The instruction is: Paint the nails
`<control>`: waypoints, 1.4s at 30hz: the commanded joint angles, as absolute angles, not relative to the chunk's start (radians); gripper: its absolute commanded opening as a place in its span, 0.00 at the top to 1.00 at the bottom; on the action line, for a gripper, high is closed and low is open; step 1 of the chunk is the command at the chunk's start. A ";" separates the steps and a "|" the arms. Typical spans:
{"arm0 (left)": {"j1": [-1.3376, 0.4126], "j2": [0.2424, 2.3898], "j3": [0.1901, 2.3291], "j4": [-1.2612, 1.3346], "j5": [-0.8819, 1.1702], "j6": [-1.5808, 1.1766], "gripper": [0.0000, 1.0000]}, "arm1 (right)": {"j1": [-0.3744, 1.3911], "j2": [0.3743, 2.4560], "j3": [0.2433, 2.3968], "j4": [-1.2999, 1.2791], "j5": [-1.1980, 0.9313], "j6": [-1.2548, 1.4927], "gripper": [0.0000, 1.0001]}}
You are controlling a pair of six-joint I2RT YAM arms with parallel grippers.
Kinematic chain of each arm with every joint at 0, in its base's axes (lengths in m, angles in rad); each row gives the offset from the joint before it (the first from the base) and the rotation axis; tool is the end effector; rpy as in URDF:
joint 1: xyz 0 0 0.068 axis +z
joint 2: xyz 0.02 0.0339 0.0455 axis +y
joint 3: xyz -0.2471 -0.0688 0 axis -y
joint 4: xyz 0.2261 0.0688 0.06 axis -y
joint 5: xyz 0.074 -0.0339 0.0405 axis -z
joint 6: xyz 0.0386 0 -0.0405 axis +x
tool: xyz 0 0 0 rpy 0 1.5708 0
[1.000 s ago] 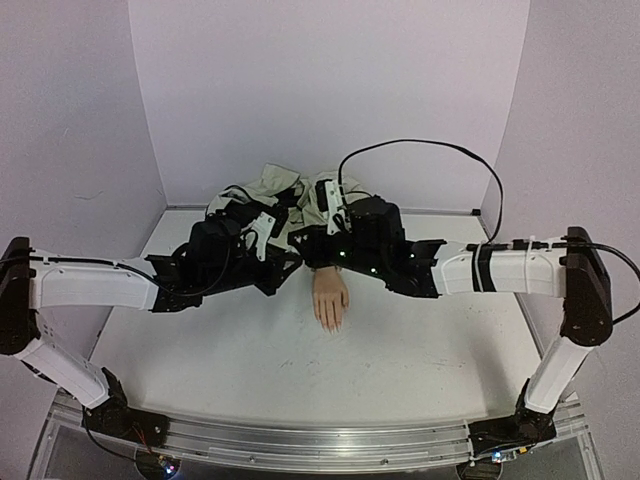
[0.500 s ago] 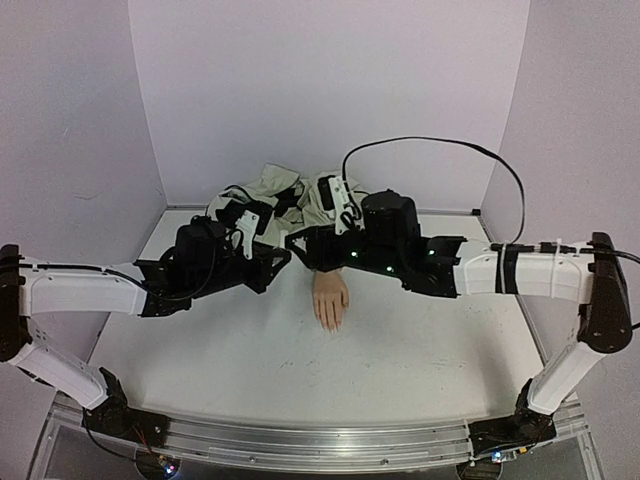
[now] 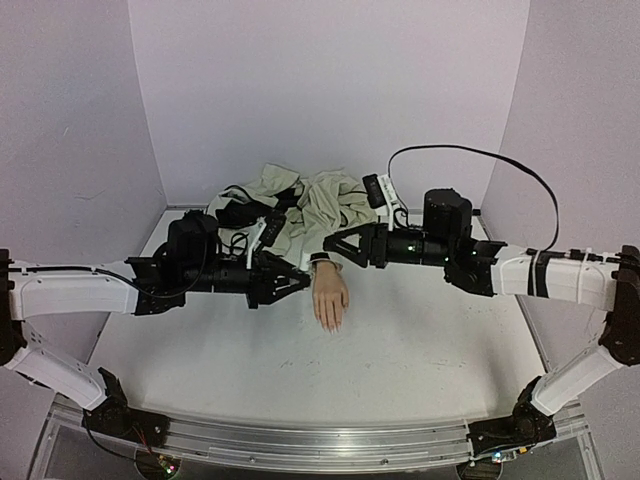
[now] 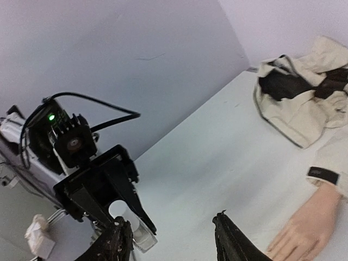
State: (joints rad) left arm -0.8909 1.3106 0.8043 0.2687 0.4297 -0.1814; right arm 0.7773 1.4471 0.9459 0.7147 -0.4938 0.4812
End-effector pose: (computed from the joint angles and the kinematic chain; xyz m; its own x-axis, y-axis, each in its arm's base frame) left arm 0.1694 -0.2351 0.2694 -0.3190 0.1337 -0.9383 0.9190 0.2855 -0.2718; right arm 0.2168 0.2390 0.3256 -0.3048 0.2719 -0.9128 -0.9100 0.1996 0.3633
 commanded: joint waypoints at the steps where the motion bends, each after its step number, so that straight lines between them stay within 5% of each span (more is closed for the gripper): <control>1: -0.891 1.319 0.924 0.317 0.752 -0.210 1.00 | 0.790 1.468 0.944 0.996 -0.861 0.569 0.45; 14: -0.891 1.392 1.003 0.337 0.885 -0.293 1.00 | 0.818 1.529 0.961 1.136 -0.998 0.621 0.56; 22: -0.892 1.403 1.005 0.342 0.890 -0.294 1.00 | 0.826 1.545 0.965 1.161 -1.002 0.627 0.72; 30: -0.891 1.417 0.997 0.344 0.914 -0.277 1.00 | 0.825 1.533 0.960 1.162 -0.962 0.621 0.66; 38: -0.891 1.411 0.991 0.344 0.900 -0.254 1.00 | 0.824 1.559 0.960 1.161 -0.977 0.620 0.98; 42: -0.891 1.404 0.985 0.344 0.799 -0.241 1.00 | 0.826 1.583 0.960 1.147 -0.949 0.610 1.00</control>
